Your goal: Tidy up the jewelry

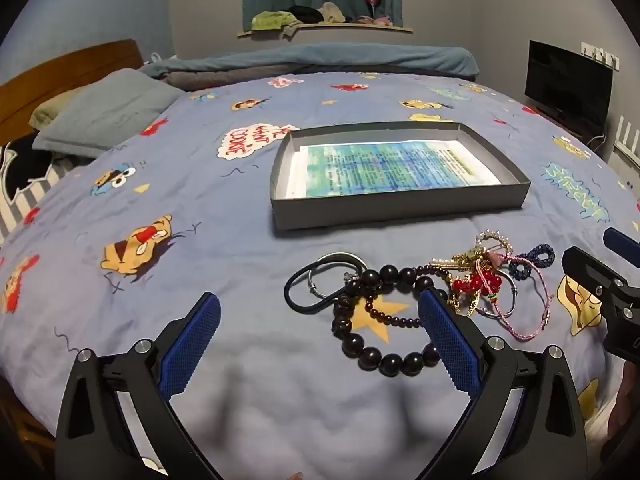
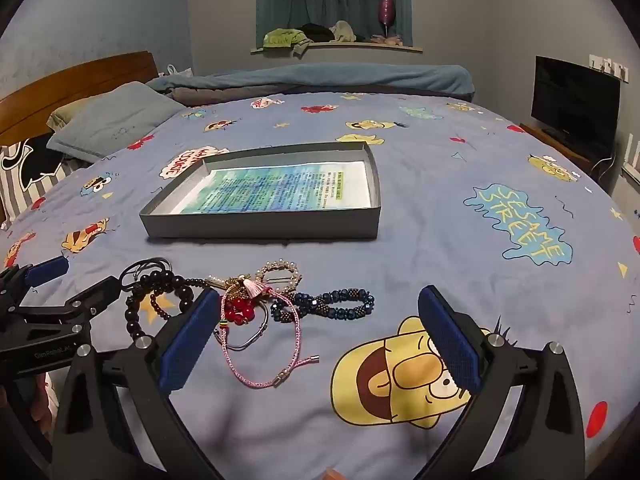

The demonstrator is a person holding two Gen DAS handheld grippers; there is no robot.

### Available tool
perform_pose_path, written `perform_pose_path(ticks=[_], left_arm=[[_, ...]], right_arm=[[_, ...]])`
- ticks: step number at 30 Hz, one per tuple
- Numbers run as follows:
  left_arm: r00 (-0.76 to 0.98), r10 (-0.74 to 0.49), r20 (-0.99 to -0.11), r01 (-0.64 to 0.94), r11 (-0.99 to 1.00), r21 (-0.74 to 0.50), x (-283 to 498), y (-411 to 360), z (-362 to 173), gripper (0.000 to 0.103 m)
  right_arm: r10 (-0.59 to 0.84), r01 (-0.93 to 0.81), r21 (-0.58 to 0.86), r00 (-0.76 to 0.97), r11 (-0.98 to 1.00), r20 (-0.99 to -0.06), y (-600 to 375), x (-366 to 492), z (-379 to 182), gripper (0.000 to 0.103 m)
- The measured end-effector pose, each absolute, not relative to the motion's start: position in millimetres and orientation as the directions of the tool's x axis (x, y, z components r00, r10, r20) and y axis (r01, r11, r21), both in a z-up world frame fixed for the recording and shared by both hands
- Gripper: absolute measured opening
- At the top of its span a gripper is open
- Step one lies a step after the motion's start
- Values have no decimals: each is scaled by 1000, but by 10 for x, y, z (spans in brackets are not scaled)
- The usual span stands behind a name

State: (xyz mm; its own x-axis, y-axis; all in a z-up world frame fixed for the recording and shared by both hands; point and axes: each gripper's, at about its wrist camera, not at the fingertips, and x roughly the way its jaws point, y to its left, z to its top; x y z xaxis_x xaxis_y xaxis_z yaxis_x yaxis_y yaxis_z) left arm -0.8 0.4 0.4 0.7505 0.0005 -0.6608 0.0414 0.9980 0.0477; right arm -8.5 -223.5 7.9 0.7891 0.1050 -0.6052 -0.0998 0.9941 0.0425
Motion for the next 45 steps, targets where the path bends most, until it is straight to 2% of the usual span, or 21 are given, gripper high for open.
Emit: perform_pose_path(ticks=[45], left_arm=[[749, 6, -663, 39, 998, 53, -5, 18, 46, 98]], right_arm=[[111, -103, 48, 796, 994, -595, -2239, -121, 103, 98]])
